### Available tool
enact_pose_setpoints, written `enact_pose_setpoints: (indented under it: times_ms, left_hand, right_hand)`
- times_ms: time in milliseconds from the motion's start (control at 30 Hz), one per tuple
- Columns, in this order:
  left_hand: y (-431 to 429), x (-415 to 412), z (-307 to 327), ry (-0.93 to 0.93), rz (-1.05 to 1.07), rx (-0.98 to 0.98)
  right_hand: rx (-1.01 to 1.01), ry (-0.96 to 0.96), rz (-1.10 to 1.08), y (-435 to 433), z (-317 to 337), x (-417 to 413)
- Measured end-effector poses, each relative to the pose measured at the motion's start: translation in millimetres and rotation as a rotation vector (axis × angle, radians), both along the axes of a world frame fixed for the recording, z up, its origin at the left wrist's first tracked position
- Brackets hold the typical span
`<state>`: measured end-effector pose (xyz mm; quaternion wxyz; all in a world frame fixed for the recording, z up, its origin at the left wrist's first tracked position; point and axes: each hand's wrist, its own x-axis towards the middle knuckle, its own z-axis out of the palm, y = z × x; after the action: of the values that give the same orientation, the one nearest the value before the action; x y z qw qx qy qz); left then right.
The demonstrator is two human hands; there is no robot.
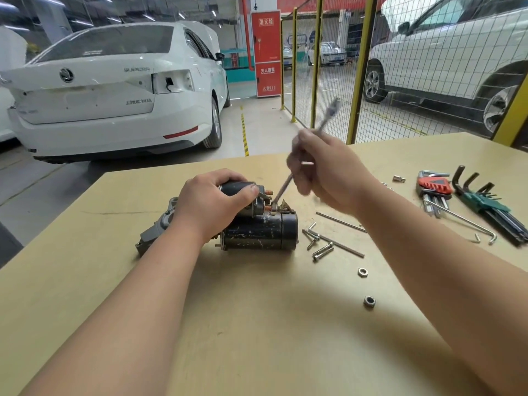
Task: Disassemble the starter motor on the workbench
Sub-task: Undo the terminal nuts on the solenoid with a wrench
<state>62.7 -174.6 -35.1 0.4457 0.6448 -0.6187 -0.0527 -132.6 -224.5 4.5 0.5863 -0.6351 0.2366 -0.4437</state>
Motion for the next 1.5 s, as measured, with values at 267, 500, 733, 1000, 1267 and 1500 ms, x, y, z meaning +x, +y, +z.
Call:
enact_pose_setpoints:
  times_ms: [267, 500, 733, 1000, 1267, 1500]
  left_hand:
    - [-11, 2, 3, -0.044, 0.026, 0.059]
    - [-10, 3, 2, -0.043, 0.023, 0.055]
    - [-15, 3, 0, -0.028, 0.054, 0.066]
    - [-16, 2, 1, -0.02, 0.073, 0.079]
    - [-15, 1, 1, -0.017, 0.073, 0.055]
    - [-12, 0, -1, -0.032, 0.088, 0.036]
  right_hand:
    - [-1.48, 0.81, 0.033, 60, -61, -49]
    - [-0.953, 0.3, -0.082, 43, -53, -43]
    - [-0.736, 0.111, -0.223, 26, -43, -17]
    - [-0.325, 0.302, -0.216, 17, -54, 4]
    - [-0.169, 0.137, -0.365, 7, -38, 4]
    - [0.219, 0.29, -0.098, -17, -25, 29]
